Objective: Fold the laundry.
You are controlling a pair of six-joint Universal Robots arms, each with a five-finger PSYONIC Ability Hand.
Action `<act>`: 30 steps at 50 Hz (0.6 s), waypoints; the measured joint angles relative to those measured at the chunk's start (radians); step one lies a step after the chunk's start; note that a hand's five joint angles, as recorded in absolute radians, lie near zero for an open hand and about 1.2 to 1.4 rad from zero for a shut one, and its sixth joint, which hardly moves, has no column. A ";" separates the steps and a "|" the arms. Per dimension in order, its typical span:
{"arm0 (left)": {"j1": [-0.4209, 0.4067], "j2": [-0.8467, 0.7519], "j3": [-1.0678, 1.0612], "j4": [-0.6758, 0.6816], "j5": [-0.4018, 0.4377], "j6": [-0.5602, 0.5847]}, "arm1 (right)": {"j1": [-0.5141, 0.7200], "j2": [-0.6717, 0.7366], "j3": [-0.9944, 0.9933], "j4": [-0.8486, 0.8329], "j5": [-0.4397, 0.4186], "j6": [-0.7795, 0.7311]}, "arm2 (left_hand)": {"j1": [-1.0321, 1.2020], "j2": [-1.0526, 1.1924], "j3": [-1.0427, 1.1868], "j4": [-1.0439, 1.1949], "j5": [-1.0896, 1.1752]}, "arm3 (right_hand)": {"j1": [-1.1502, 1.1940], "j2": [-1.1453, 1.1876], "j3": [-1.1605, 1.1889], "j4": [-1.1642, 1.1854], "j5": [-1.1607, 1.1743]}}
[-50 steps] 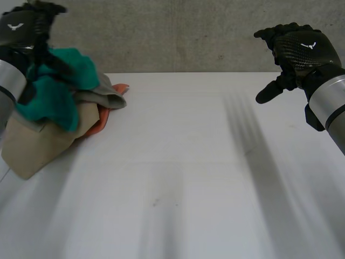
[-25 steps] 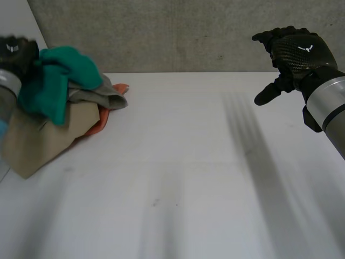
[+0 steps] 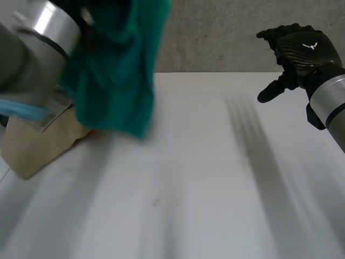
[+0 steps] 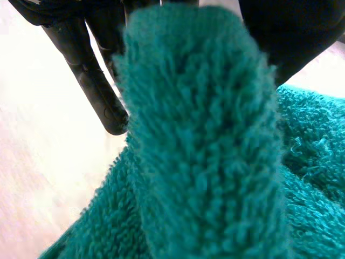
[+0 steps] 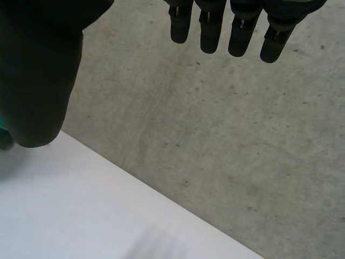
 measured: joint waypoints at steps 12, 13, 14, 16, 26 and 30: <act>-0.172 -0.319 -0.063 -0.123 0.078 -0.034 | -0.077 0.028 -0.006 -0.025 -0.005 -0.004 | -0.618 -0.661 -0.649 -0.669 -0.633 | 0.000 0.000 0.000 0.000 0.000; -0.183 -0.333 -0.065 -0.130 0.094 -0.032 | -0.079 0.035 -0.008 -0.025 -0.005 -0.007 | -0.622 -0.668 -0.659 -0.681 -0.645 | 0.000 0.000 0.000 0.000 0.000; -0.191 -0.341 -0.067 -0.134 0.108 -0.030 | -0.080 0.041 -0.009 -0.025 -0.005 -0.010 | -0.622 -0.678 -0.668 -0.696 -0.659 | 0.000 0.000 0.000 0.000 0.000; -0.197 -0.339 -0.072 -0.140 0.127 -0.025 | -0.079 0.051 -0.011 -0.024 -0.005 -0.022 | -0.622 -0.680 -0.668 -0.697 -0.662 | 0.000 0.000 0.000 0.000 0.000; -0.056 -0.158 -0.124 -0.146 0.127 0.144 | -0.064 0.079 0.003 0.005 -0.031 -0.174 | -0.622 -0.681 -0.668 -0.697 -0.663 | 0.000 0.000 0.000 0.000 0.000; -0.005 -0.133 -0.169 -0.173 0.102 0.275 | -0.053 0.096 0.015 0.043 -0.062 -0.237 | -0.622 -0.681 -0.668 -0.697 -0.663 | 0.000 0.000 0.000 0.000 0.000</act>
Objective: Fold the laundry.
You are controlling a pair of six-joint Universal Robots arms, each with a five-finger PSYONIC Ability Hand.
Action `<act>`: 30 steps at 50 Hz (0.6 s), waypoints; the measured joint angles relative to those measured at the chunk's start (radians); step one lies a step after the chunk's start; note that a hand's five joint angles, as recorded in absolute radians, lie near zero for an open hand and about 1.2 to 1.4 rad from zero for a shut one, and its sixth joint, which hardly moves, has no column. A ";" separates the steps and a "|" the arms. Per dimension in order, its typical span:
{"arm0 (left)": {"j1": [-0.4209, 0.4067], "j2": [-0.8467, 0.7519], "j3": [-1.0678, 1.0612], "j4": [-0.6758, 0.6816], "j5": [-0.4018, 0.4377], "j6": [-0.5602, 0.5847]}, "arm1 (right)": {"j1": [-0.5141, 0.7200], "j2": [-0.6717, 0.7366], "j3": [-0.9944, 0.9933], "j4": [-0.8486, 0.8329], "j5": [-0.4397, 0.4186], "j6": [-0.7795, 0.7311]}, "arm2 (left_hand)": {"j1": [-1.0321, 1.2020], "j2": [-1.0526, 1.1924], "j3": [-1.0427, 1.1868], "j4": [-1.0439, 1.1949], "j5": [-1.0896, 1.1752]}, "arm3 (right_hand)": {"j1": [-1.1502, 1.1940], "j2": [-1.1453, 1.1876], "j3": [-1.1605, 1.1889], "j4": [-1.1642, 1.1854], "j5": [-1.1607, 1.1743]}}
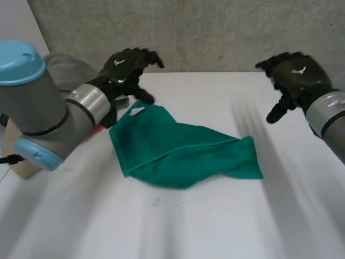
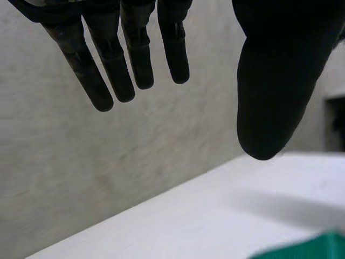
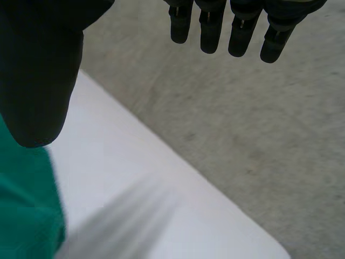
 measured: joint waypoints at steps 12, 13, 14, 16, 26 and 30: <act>0.006 -0.015 -0.182 -0.098 -0.133 0.204 | 0.065 0.135 -0.030 0.082 -0.030 -0.062 | 0.000 0.000 0.000 0.000 0.000 | 0.000 0.000 0.000 0.000 0.000; -0.005 -0.022 -0.204 -0.094 -0.149 0.209 | 0.070 0.162 -0.037 0.083 -0.029 -0.068 | 0.000 0.000 0.000 0.000 0.000 | 0.000 0.000 0.000 0.000 0.000; -0.014 -0.029 -0.218 -0.086 -0.160 0.211 | 0.073 0.181 -0.042 0.084 -0.028 -0.072 | 0.000 0.000 0.000 0.000 0.000 | 0.000 0.000 0.000 0.000 0.000; -0.020 -0.036 -0.225 -0.078 -0.166 0.212 | 0.074 0.193 -0.045 0.083 -0.028 -0.075 | 0.000 0.000 0.000 0.000 0.000 | 0.000 0.000 0.000 0.000 0.000; -0.041 -0.154 -0.197 -0.032 -0.181 0.212 | 0.074 0.283 -0.054 0.079 -0.014 -0.113 | 0.000 0.000 0.000 0.000 0.000 | 0.000 0.000 0.000 0.000 0.000; -0.040 -0.200 -0.167 -0.033 -0.177 0.212 | 0.073 0.291 -0.053 0.077 -0.012 -0.116 | 0.000 0.000 0.000 0.000 0.000 | 0.000 0.000 0.000 0.000 0.000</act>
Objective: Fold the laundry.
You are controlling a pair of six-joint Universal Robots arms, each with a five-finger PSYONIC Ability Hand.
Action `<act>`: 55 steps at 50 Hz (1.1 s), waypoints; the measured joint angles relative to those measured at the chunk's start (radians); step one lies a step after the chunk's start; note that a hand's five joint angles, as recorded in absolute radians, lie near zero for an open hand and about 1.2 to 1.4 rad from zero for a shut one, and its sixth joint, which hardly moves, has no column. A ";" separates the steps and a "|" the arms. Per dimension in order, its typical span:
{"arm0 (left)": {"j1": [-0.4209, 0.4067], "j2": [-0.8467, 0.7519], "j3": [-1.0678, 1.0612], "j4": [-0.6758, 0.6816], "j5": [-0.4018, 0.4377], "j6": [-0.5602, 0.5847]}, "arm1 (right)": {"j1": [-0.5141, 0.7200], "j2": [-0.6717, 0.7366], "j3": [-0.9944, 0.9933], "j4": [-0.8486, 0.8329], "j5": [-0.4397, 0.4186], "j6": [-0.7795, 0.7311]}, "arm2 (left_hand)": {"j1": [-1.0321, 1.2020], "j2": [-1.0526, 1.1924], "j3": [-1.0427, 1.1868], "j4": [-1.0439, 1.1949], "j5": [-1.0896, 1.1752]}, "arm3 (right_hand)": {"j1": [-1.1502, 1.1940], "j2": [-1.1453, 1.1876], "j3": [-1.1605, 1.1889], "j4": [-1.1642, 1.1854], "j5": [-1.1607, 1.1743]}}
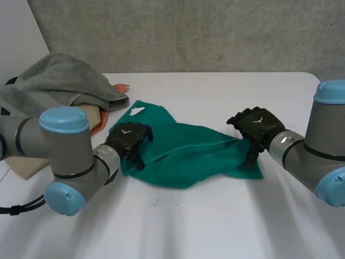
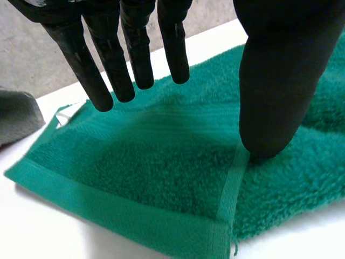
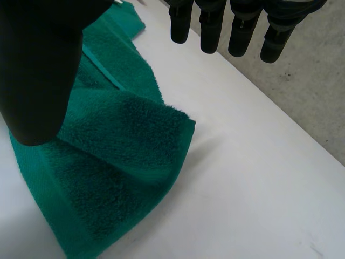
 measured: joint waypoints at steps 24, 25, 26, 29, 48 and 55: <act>0.009 0.080 0.110 0.008 -0.025 -0.001 | -0.012 0.063 -0.092 0.002 -0.002 0.014 | 0.640 0.680 0.667 0.693 0.660 | 0.000 0.000 0.000 0.000 0.000; 0.010 0.097 0.110 0.007 -0.025 -0.001 | -0.016 0.071 -0.109 0.006 -0.003 0.016 | 0.640 0.680 0.667 0.693 0.660 | 0.000 0.000 0.000 0.000 0.000; 0.011 0.113 0.110 0.005 -0.025 -0.001 | -0.021 0.082 -0.130 0.013 -0.004 0.020 | 0.640 0.680 0.667 0.694 0.660 | 0.000 0.000 0.000 0.000 0.000; 0.013 0.154 0.109 0.002 -0.025 -0.001 | -0.033 0.110 -0.180 0.036 -0.008 0.034 | 0.640 0.680 0.667 0.696 0.660 | 0.000 0.000 0.000 0.000 0.000; 0.033 0.400 0.127 0.062 -0.023 -0.002 | -0.059 0.374 -0.529 0.279 -0.183 0.328 | 0.640 0.682 0.672 0.697 0.659 | 0.912 0.957 0.951 0.951 0.933; 0.079 0.336 0.243 0.216 -0.022 -0.003 | -0.059 0.250 -0.585 0.013 -0.023 0.301 | 0.640 0.683 0.673 0.697 0.659 | 0.912 0.963 0.977 0.982 0.939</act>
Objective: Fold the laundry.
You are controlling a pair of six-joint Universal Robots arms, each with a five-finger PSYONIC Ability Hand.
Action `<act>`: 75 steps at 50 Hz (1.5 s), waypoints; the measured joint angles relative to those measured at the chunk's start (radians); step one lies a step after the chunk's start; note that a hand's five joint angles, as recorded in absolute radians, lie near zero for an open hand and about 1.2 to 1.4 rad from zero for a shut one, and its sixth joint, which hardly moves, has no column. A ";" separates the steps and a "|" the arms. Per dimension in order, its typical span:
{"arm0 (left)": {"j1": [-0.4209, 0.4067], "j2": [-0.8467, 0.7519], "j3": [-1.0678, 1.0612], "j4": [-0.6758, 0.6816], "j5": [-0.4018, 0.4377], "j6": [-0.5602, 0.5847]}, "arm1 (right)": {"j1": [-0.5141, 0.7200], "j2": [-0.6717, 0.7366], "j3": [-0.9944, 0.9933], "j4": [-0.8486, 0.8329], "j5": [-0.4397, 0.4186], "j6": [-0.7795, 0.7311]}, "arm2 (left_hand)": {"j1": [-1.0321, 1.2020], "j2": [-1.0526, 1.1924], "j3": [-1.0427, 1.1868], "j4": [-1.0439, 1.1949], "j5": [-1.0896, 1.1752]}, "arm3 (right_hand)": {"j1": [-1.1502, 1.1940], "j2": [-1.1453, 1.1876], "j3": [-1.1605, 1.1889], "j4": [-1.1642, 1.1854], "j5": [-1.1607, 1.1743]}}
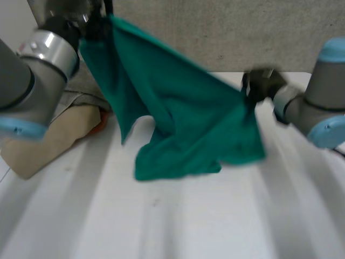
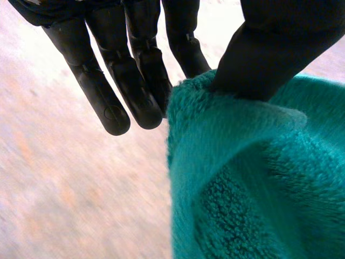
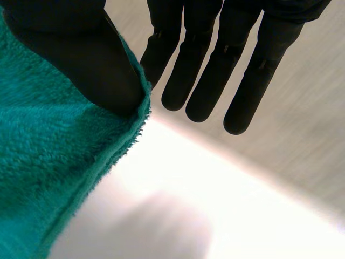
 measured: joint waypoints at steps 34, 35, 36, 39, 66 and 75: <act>0.054 0.126 -0.528 0.191 0.109 -0.077 | -0.010 -0.405 0.758 -0.183 -0.071 -0.222 | 0.000 0.001 0.002 0.000 0.006 | 0.000 0.000 0.003 0.005 0.010; 0.054 0.130 -0.536 0.192 0.112 -0.077 | -0.012 -0.396 0.761 -0.183 -0.072 -0.226 | 0.000 0.001 0.002 0.000 0.006 | 0.000 0.000 0.003 0.005 0.010; 0.054 0.136 -0.547 0.193 0.116 -0.077 | -0.016 -0.380 0.764 -0.184 -0.074 -0.230 | 0.000 0.001 0.002 0.000 0.006 | 0.000 0.000 0.003 0.005 0.010; 0.054 0.147 -0.564 0.195 0.125 -0.078 | -0.035 -0.335 0.762 -0.189 -0.078 -0.225 | 0.000 0.001 0.002 0.000 0.006 | -0.031 -0.045 -0.037 -0.037 -0.025; 0.071 0.092 -0.440 0.184 0.113 -0.086 | -0.168 -0.119 0.591 0.006 -0.108 0.057 | 0.000 0.001 0.002 0.000 0.006 | -0.078 -0.098 -0.119 -0.127 -0.098; 0.070 0.128 -0.439 0.148 0.115 -0.087 | -0.180 -0.154 0.568 -0.076 -0.105 0.021 | 0.000 0.001 0.002 0.000 0.006 | -0.026 0.000 0.001 0.001 -0.007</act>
